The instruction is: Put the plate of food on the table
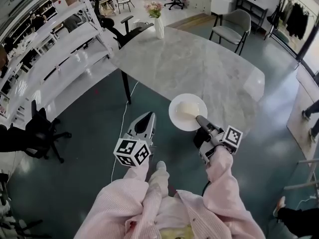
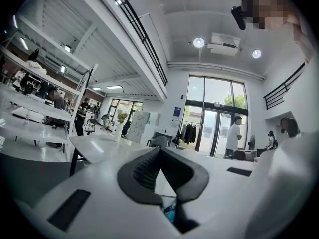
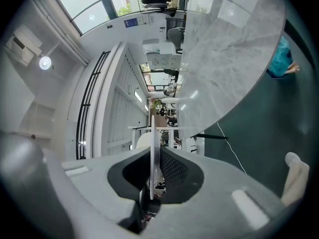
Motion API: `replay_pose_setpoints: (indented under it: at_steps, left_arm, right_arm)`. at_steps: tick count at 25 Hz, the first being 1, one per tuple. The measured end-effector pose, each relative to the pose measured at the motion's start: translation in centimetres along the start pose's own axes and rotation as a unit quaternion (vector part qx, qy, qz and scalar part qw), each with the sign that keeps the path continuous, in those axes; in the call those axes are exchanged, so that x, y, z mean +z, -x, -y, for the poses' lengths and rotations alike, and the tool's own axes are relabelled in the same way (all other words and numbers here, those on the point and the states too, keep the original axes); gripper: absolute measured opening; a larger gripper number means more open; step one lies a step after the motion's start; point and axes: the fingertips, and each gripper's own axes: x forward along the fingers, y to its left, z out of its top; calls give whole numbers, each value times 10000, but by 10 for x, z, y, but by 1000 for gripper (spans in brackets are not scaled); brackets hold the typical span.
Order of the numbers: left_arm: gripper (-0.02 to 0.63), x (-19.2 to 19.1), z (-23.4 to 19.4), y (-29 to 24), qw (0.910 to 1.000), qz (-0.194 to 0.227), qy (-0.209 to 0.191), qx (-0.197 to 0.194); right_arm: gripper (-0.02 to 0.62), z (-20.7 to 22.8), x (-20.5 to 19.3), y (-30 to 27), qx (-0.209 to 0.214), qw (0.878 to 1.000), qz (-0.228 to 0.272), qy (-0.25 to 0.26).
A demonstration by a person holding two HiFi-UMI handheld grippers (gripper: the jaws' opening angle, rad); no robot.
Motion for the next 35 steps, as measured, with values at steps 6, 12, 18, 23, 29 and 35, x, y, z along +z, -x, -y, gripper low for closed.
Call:
replay_pose_setpoints:
  at_steps: [6, 12, 18, 23, 29, 35]
  left_arm:
    - [-5, 11, -44, -49, 9991, -155, -9, -396]
    - [-5, 16, -72, -85, 9973, -184, -55, -715]
    - [-5, 14, -93, -113, 9955, -259, 30, -908]
    - [-5, 12, -106, -142, 9938, -337, 86, -1059]
    - [-5, 10, -124, -186, 9930, -430, 142, -1089]
    - [-5, 11, -147, -246, 9916, -556, 179, -1150]
  right_arm:
    - [29, 9, 18, -49, 11, 9992, 393, 53]
    - [29, 24, 39, -80, -65, 9971, 746, 101]
    - [29, 37, 52, -98, -230, 9950, 962, 171]
    - [29, 43, 72, -118, -300, 9932, 1099, 224]
    - [29, 54, 104, -147, -334, 9930, 1100, 258]
    - [29, 71, 145, -185, -399, 9921, 1152, 281]
